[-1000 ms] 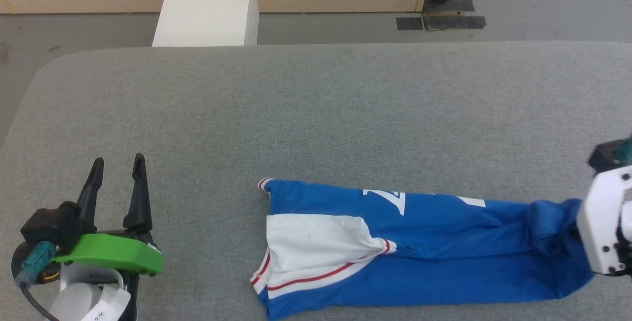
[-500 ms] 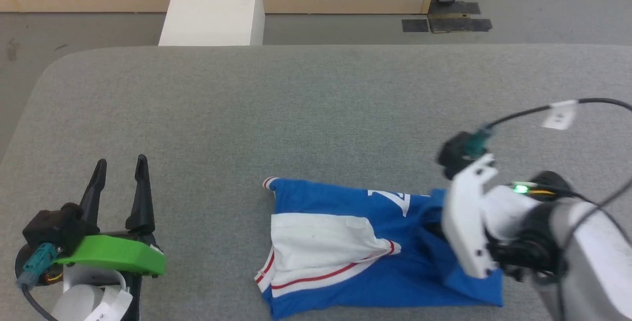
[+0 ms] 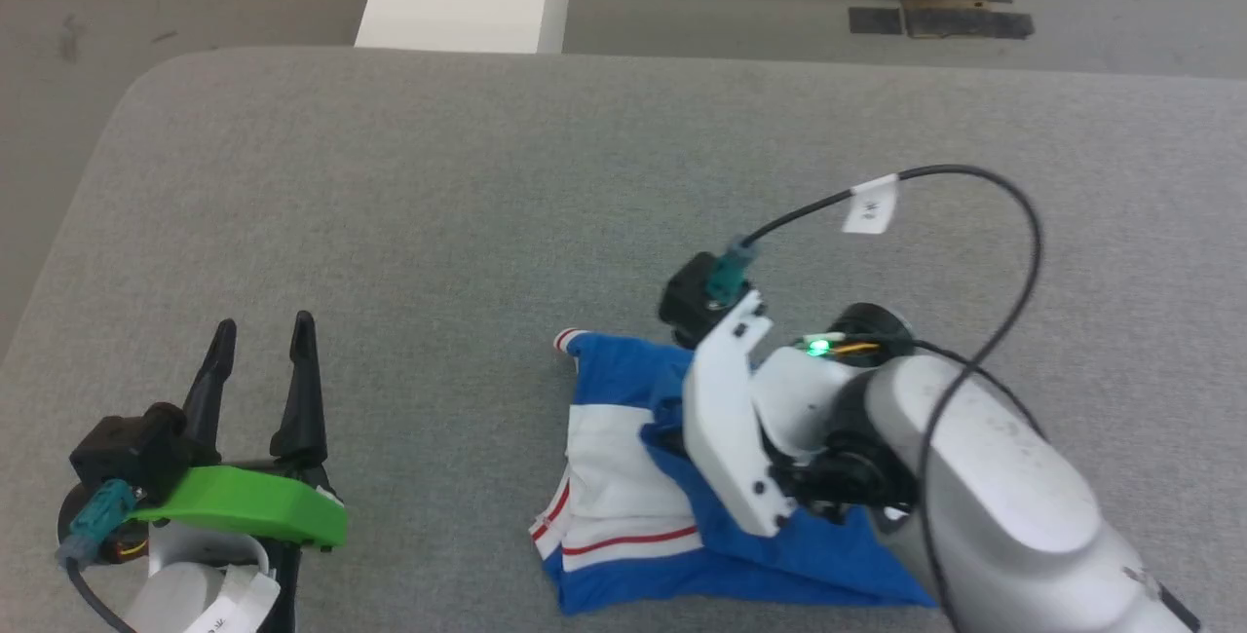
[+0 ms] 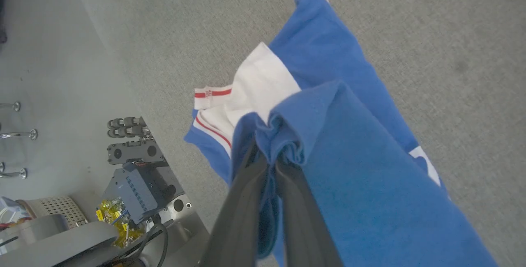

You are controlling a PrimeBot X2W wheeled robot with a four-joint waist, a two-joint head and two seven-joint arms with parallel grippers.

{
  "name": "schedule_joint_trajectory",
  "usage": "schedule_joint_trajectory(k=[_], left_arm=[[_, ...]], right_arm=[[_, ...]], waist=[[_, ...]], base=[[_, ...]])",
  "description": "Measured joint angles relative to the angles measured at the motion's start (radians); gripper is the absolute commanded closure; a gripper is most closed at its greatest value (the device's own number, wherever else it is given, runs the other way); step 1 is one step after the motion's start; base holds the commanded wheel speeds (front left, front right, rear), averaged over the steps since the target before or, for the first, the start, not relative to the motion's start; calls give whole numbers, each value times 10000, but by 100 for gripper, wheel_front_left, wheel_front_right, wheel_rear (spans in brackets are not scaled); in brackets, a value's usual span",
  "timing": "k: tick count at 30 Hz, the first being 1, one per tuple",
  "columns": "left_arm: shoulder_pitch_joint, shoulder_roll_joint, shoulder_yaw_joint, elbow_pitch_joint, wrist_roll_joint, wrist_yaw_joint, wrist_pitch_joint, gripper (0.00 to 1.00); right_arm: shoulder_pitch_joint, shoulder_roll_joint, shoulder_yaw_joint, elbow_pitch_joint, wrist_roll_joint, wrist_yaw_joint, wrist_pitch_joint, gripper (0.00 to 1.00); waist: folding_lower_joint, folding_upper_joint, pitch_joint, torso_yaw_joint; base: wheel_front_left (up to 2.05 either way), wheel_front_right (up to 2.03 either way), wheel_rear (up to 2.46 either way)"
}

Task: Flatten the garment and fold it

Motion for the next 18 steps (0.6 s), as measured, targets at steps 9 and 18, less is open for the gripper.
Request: schedule_joint_trajectory(k=[9, 18], left_arm=[[-58, -146, -23, 203, 2, -94, -2, 0], [-207, -282, -21, 284, 40, -180, -2, 0]], right_arm=[[-700, 652, 1246, 1950, 125, -2, -1760, 100], [-1084, 953, 2098, 3705, 316, -2, -3218, 93]], waist=[[0, 0, 336, 328], [0, 0, 486, 360]], base=[[0, 0, 0], [0, 0, 0]])
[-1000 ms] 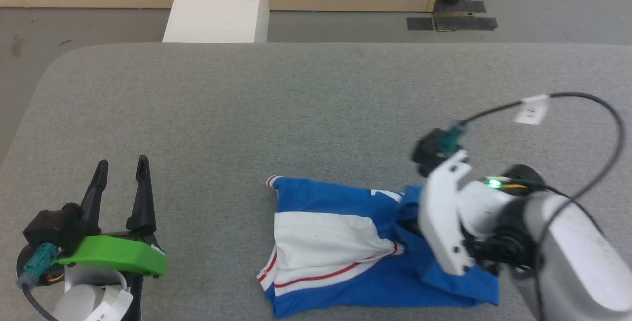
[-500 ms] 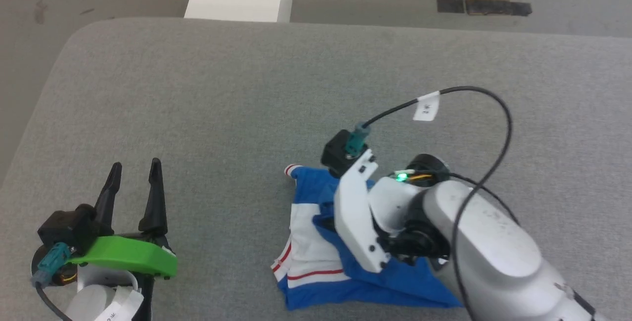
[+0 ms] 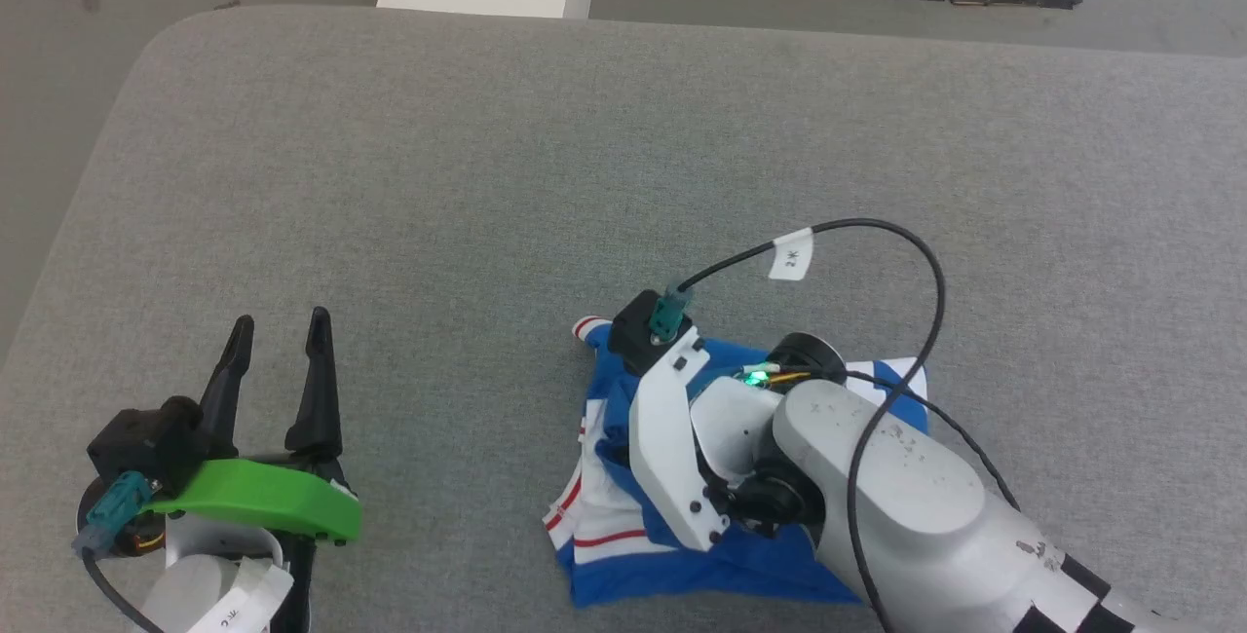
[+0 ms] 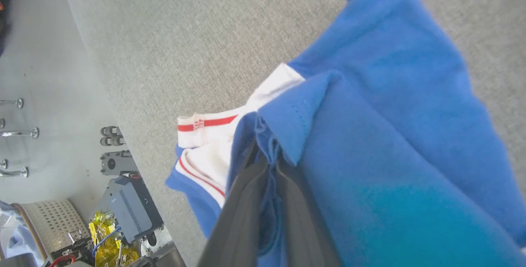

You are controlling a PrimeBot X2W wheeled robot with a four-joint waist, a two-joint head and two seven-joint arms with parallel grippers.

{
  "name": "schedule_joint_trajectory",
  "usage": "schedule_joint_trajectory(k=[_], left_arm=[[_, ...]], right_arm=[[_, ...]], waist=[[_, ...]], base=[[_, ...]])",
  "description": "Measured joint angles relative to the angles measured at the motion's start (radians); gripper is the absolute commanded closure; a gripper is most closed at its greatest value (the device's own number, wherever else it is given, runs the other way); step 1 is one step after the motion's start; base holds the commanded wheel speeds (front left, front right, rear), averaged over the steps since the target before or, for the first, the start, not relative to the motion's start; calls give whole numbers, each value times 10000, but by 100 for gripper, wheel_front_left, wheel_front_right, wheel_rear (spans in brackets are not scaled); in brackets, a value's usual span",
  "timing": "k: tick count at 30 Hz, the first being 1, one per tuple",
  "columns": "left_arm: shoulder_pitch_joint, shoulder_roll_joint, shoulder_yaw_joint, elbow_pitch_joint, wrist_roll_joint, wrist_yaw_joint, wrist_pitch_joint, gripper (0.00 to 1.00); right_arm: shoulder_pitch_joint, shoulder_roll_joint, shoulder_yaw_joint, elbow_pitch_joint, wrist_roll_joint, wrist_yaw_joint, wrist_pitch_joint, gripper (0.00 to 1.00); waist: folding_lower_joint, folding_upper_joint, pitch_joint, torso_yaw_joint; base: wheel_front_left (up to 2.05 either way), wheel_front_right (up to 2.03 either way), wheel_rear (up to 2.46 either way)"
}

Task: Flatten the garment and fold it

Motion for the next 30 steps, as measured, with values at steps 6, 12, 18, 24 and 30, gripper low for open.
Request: schedule_joint_trajectory(k=[6, 12, 18, 24, 30], left_arm=[[3, -27, 59, 107, 46, -31, -2, 0], [31, -19, 174, 127, 63, -73, -2, 0], [169, 40, 284, 94, 63, -58, -4, 0], [314, 173, 380, -140, 270, 98, -4, 0], [436, 245, 447, -337, 328, 226, -4, 0]], right_arm=[[-136, 111, 437, 207, 673, 0, -533, 0], [-486, 159, 696, -422, 1555, 0, -1081, 0], [-819, 23, 548, -1045, 1906, 0, -2023, 0], [-898, -489, -163, -1747, 1956, 0, -3931, 0], [-874, -1191, -1384, -2052, 1478, 0, -6228, 0]], waist=[[0, 0, -152, -102], [0, 0, -478, -249], [-1, 0, -893, -464], [-1, 0, -1300, -775], [-1, 0, -1633, -1064]], base=[[0, 0, 0], [0, 0, 0], [0, 0, 0], [0, 0, 0], [0, 0, 0]])
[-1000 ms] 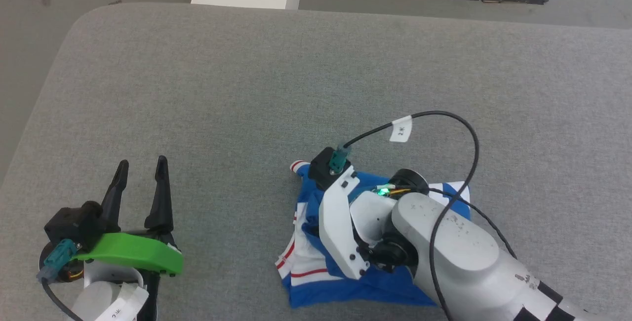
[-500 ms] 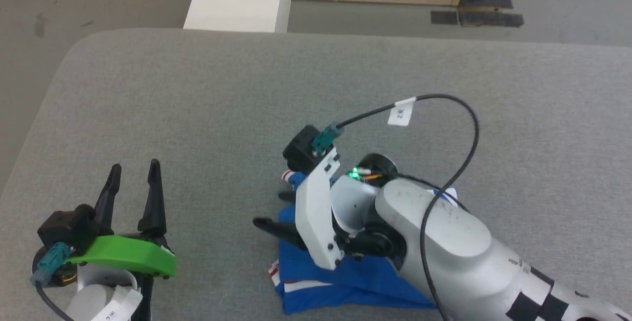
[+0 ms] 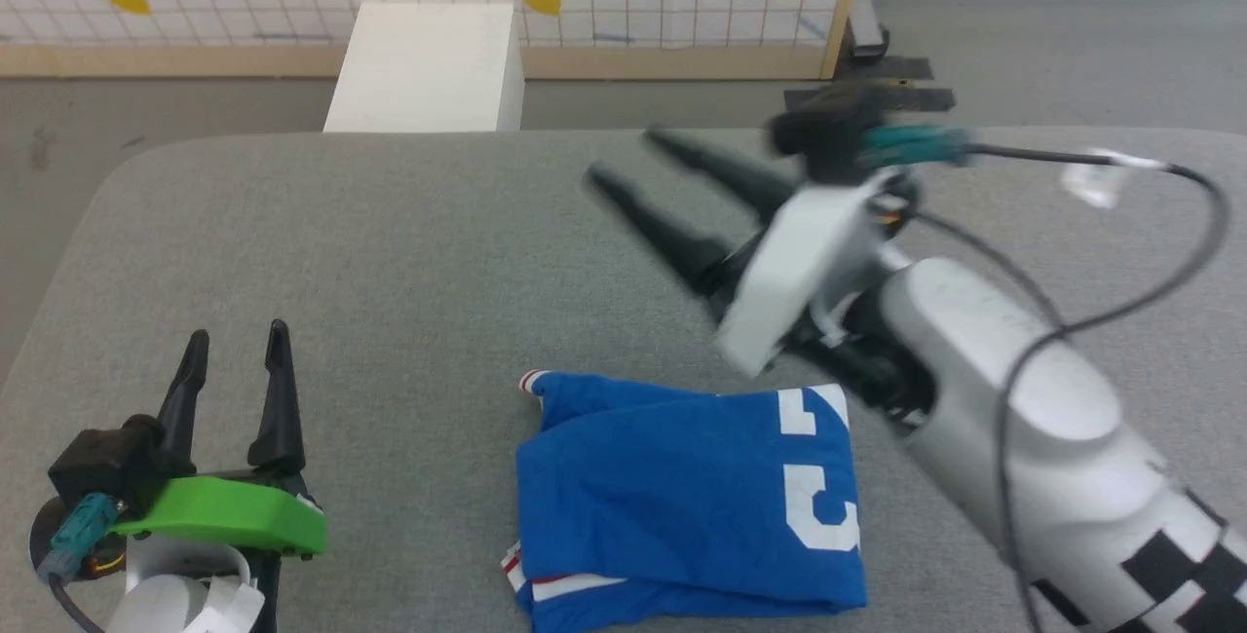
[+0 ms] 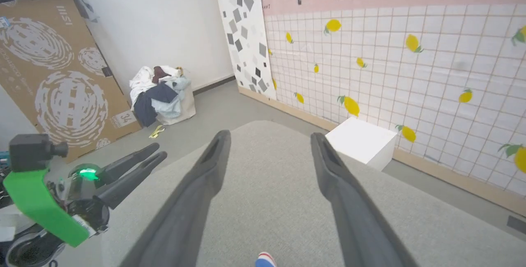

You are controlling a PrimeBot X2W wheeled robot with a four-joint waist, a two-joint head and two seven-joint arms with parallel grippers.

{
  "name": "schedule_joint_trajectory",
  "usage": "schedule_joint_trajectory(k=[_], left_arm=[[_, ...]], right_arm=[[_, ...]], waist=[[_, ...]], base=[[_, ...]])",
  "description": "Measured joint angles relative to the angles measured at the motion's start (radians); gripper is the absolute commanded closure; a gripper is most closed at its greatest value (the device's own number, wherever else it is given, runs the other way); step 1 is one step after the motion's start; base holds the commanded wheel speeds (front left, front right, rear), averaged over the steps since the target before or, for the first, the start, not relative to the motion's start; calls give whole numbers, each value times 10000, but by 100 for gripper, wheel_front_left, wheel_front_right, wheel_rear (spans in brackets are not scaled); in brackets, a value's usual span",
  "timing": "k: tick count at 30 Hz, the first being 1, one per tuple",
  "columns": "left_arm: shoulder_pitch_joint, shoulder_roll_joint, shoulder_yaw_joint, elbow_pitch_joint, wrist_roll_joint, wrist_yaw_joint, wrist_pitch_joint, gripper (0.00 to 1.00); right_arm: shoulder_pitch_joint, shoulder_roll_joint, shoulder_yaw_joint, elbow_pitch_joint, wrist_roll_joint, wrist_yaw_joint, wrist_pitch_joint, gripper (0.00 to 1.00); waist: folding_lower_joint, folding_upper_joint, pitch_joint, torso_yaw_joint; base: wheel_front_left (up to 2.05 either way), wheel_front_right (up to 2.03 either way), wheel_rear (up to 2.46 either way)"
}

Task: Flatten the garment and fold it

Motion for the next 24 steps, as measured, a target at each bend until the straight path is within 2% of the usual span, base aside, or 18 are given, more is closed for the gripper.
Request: schedule_joint_trajectory(k=[4, 9, 15, 20, 24], left_arm=[[160, 38, 46, -44, -2, 71, 4, 0], [360, 35, 33, -81, -17, 130, 10, 0], [435, 25, -88, -92, -40, 140, 188, 0], [494, -6, -188, -77, -94, 146, 272, 0], [497, -35, -245, 31, -111, 228, 437, 0]], right_arm=[[404, -370, -1103, -17, -518, 0, -1524, 0], [1402, -788, -2706, 10, -1258, 0, -2847, 0], [2824, -773, -4801, -205, -2506, 0, -3321, 0], [4367, -267, -6474, -798, -3701, 0, -3417, 0], [5444, 159, -7350, -1187, -4581, 0, -3064, 0]], waist=[[0, -1, -225, -179], [0, 0, -513, -350], [0, 0, -774, -443], [0, 0, -876, -446], [0, 0, -876, -414]], base=[[0, 0, 0], [0, 0, 0], [0, 0, 0], [0, 0, 0], [0, 0, 0]])
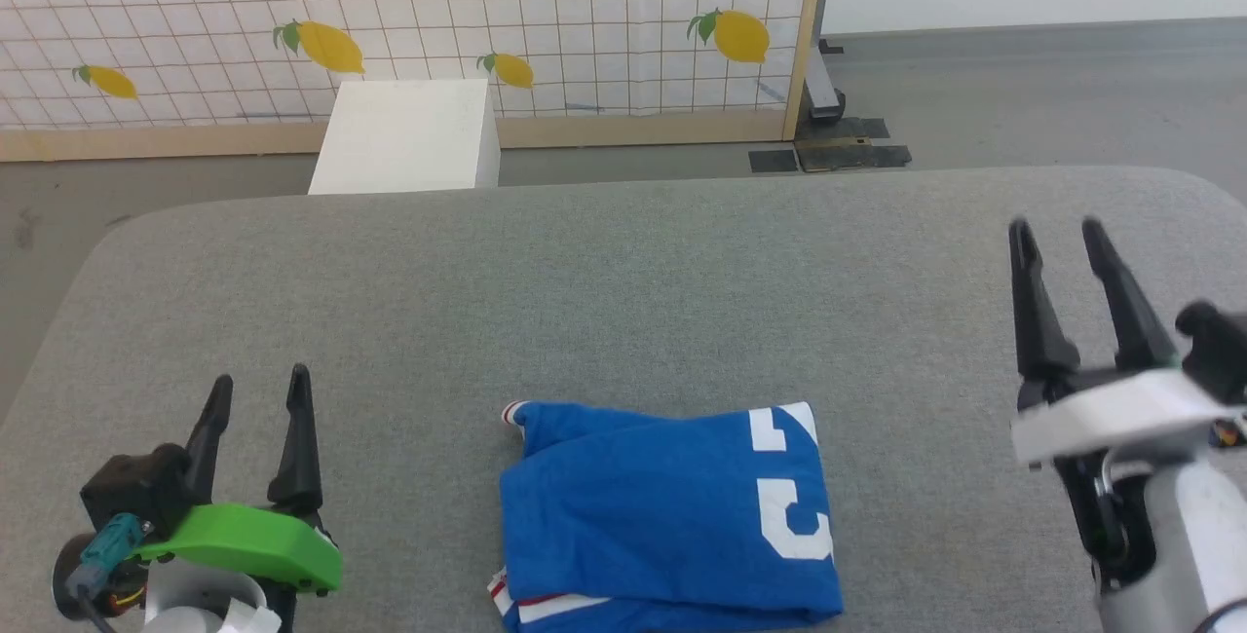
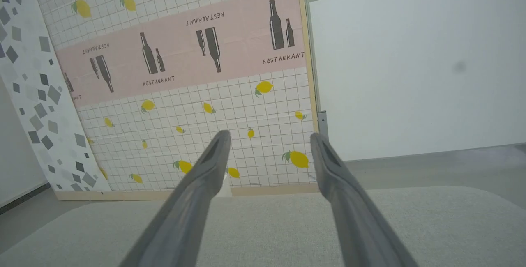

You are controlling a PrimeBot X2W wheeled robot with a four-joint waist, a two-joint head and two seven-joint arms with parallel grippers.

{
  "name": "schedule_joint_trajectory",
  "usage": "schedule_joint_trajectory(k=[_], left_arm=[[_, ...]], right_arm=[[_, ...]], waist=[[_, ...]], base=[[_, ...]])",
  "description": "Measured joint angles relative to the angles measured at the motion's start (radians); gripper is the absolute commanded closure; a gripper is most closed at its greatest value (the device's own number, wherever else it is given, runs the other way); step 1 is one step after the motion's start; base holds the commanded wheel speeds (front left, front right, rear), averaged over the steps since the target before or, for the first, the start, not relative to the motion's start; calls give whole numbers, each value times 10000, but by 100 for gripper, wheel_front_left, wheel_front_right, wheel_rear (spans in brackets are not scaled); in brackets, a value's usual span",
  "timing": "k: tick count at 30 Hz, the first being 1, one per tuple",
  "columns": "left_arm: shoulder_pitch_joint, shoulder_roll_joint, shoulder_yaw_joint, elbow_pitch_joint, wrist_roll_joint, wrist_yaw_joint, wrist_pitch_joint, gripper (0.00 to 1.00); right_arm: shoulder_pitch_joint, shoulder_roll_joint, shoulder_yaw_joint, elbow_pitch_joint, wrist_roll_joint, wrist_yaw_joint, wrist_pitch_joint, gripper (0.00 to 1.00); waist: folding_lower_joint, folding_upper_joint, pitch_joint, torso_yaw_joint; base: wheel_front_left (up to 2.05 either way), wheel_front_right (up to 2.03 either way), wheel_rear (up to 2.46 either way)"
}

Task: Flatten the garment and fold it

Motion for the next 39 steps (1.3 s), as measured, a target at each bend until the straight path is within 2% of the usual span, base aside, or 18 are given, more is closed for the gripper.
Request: schedule_joint_trajectory(k=[7, 17, 39], left_arm=[[2, -13, -140, 276, -19, 73, 222, 0], [0, -36, -295, 608, -25, 73, 257, 0], [-29, -27, -416, 903, -88, 77, 125, 0]], right_arm=[[1059, 500, -621, -508, -1009, 0, 924, 0], [1754, 748, -779, -631, -1682, 0, 1760, 0], [2104, 936, -698, -508, -1850, 0, 2023, 0]], waist=[[0, 0, 30, 12], [0, 0, 152, 102], [0, 0, 289, 95]], base=[[0, 0, 0], [0, 0, 0], [0, 0, 0]])
